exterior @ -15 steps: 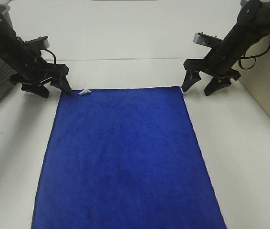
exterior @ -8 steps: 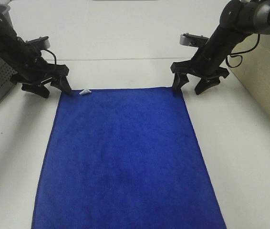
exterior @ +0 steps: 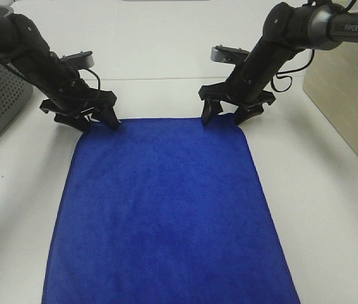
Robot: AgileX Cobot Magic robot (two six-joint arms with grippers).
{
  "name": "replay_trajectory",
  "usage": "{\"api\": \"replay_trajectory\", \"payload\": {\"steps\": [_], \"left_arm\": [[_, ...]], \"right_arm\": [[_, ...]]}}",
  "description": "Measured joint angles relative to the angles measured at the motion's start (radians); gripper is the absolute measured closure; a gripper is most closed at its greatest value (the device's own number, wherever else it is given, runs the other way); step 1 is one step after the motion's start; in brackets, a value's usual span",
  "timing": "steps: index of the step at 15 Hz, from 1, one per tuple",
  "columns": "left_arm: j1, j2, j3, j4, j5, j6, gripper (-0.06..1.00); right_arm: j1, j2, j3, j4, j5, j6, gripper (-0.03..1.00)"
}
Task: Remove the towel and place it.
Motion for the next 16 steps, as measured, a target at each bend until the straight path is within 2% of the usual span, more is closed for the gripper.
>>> {"api": "replay_trajectory", "payload": {"steps": [4,10,11,13,16], "left_arm": [[-0.043,0.002,0.000,-0.028,-0.017,0.007,0.25],[-0.044,0.005,0.000,-0.047,-0.017,0.012,0.27],[-0.044,0.008,0.000,-0.047,-0.023,0.014,0.33],[-0.044,0.013,0.000,-0.043,-0.042,0.014,0.50],[-0.044,0.016,0.000,-0.007,-0.053,0.037,0.76]], "right_arm": [[0.007,0.001,0.000,0.006,-0.005,0.000,0.21],[0.007,0.001,0.000,0.002,-0.009,0.000,0.25],[0.007,0.002,0.000,0.000,-0.009,0.000,0.27],[0.006,0.002,0.000,-0.003,-0.010,0.000,0.36],[0.006,0.004,0.000,-0.026,-0.010,0.000,0.64]]}}
